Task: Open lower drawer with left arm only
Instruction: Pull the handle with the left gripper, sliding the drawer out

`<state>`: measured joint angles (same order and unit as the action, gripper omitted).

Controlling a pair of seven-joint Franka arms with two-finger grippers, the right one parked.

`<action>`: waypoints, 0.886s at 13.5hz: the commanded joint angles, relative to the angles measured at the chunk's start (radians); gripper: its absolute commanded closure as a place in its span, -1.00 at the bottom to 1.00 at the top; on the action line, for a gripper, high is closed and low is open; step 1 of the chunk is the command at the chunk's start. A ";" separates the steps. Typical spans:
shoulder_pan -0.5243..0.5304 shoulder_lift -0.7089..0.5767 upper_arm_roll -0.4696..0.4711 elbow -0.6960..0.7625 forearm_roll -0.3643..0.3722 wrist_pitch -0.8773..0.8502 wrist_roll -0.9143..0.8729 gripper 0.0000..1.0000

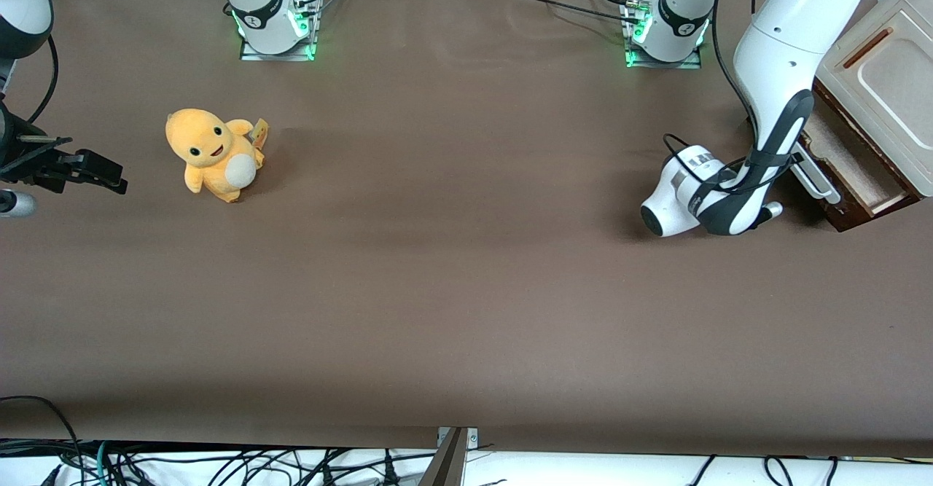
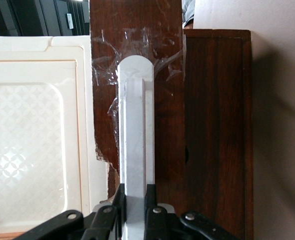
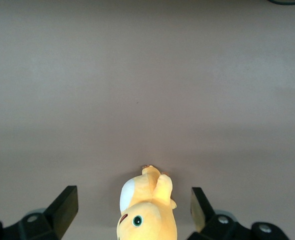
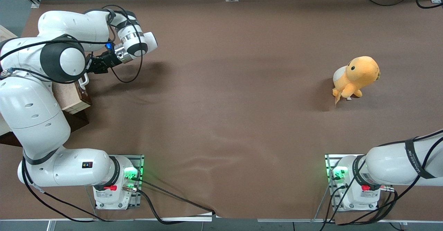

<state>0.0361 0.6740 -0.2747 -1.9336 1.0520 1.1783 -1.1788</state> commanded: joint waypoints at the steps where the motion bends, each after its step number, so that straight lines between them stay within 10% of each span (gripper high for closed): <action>1: -0.042 0.018 -0.003 0.048 -0.060 -0.065 0.019 0.92; 9: -0.039 0.029 -0.003 0.050 -0.073 -0.063 0.010 0.87; 10: -0.039 0.027 -0.003 0.048 -0.073 -0.065 0.011 0.58; 11: -0.039 0.027 -0.003 0.048 -0.078 -0.065 0.007 -0.50; 12: -0.039 0.027 -0.003 0.048 -0.082 -0.063 0.005 -1.00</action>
<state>0.0144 0.7012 -0.2773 -1.9039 1.0041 1.1532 -1.1784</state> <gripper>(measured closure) 0.780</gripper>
